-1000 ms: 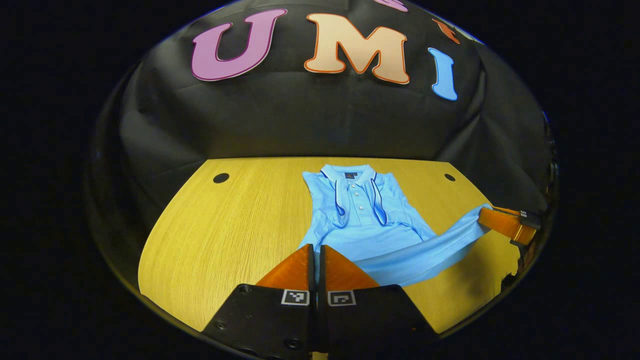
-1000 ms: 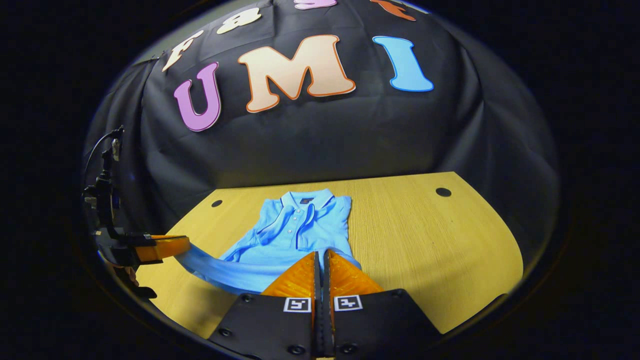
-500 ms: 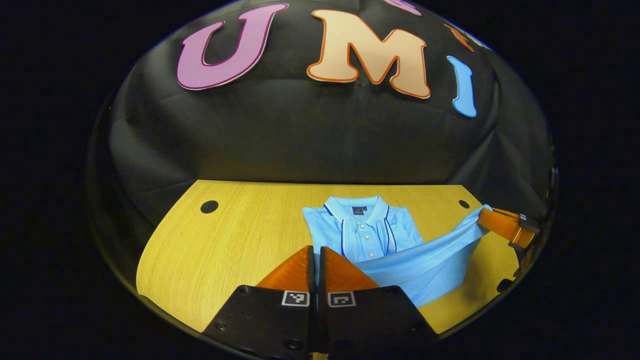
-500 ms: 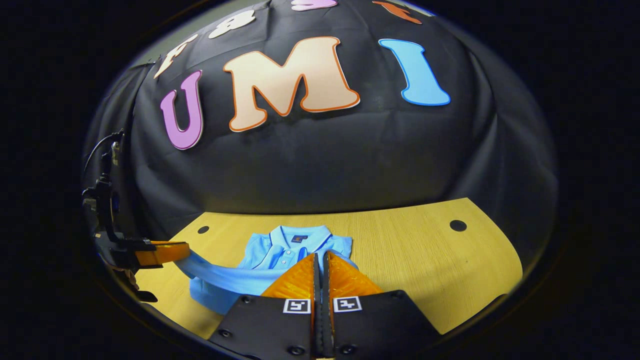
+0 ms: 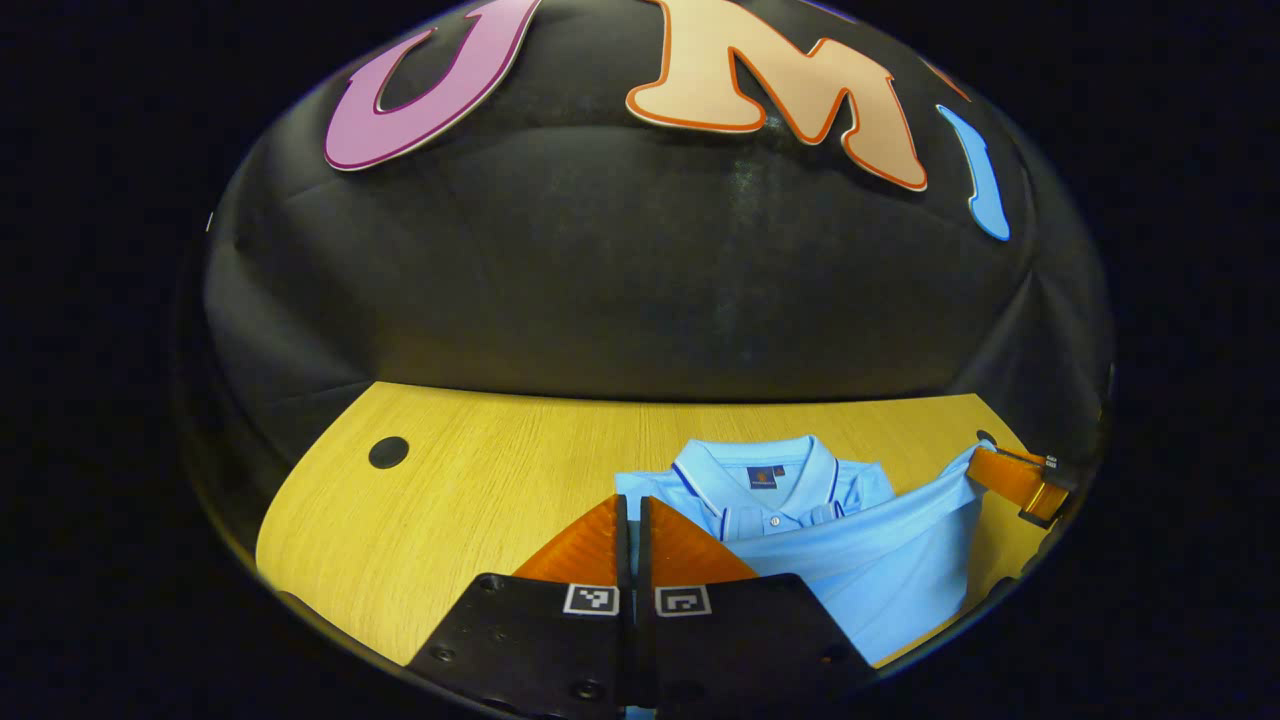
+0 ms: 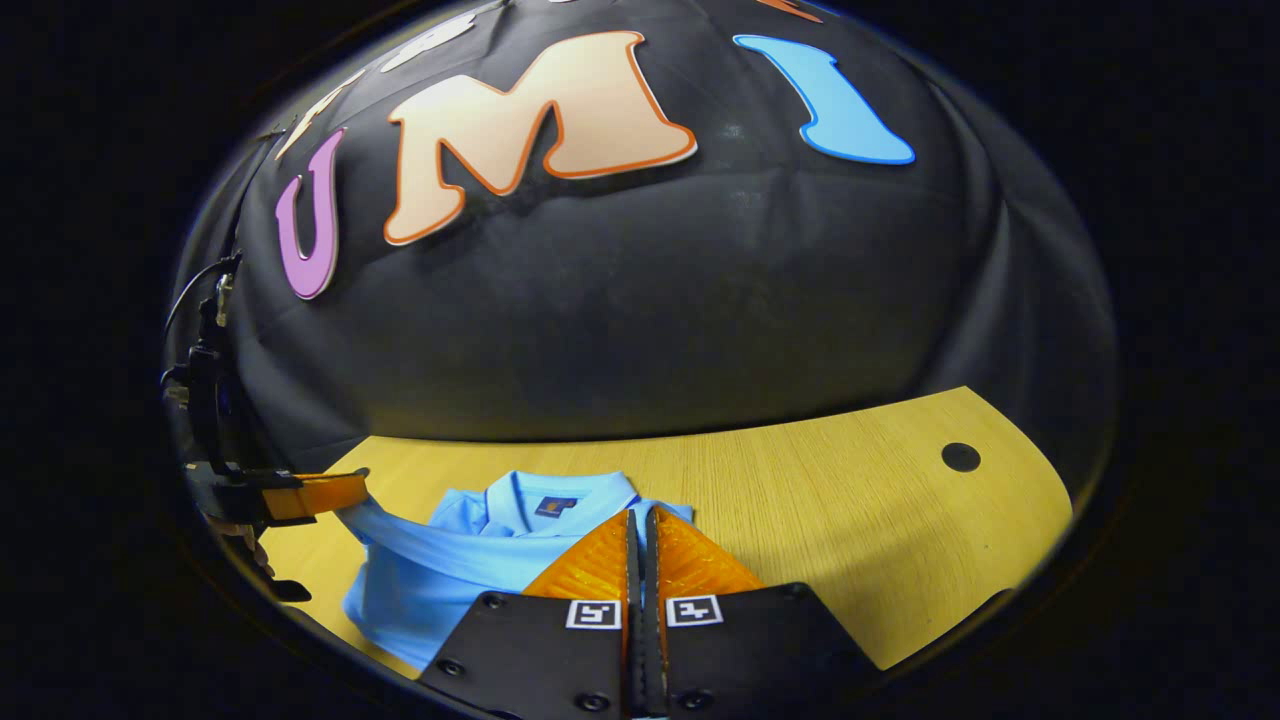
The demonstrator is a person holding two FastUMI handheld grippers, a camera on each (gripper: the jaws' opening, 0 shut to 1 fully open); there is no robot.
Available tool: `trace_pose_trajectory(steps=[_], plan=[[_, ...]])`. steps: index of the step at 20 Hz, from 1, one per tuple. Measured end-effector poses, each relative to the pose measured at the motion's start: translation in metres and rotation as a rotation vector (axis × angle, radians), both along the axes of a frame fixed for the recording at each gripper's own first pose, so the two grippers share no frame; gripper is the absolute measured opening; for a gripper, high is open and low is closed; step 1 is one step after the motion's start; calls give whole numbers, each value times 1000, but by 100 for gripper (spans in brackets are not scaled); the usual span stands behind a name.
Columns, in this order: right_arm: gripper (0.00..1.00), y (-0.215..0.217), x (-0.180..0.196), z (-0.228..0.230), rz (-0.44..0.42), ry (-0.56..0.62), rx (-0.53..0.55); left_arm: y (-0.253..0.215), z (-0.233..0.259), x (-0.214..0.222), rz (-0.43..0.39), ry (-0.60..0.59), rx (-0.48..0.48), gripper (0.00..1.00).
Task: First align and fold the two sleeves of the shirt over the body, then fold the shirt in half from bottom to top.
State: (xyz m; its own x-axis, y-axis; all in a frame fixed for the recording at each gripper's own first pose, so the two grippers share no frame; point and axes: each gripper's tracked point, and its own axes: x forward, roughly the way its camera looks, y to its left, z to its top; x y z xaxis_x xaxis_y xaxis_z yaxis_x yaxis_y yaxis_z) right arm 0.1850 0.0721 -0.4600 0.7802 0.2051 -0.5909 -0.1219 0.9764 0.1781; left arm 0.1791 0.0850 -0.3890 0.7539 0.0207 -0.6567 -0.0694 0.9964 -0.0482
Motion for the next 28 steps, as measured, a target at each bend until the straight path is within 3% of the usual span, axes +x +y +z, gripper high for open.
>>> trace_pose_trajectory(steps=[6, 8, 9, 10, 11, 12, 13, 15, 22, 28], plan=[[2, -9, 17, -41, -63, 46, -8, 0, -17, 29, 15, -61, 54, 0], [49, -9, 19, -26, -33, 5, -23, -22, -8, 27, -33, -55, -26, 3], [73, -6, 24, -12, -16, -49, -22, -26, -8, 24, -48, -49, -31, 27], [78, -8, 24, 11, -1, -109, -46, -23, -2, 22, -44, -59, 3, 52], [75, -10, 24, 28, 6, -150, -70, -21, 16, 19, -39, -98, 39, 76], [82, -10, 18, 51, 16, -188, -84, -21, 35, 17, -32, -144, 63, 100], [91, -8, 10, 73, 12, -227, -91, -23, 56, 12, -25, -191, 73, 93], [100, -9, -4, 118, 0, -301, -94, -31, 101, -4, -19, -265, 62, 94], [100, -8, -84, 244, -5, -469, -88, -45, 232, -66, -35, -470, 50, 93], [100, -16, -146, 312, -43, -514, -69, -56, 282, -137, -66, -525, 57, 93]])
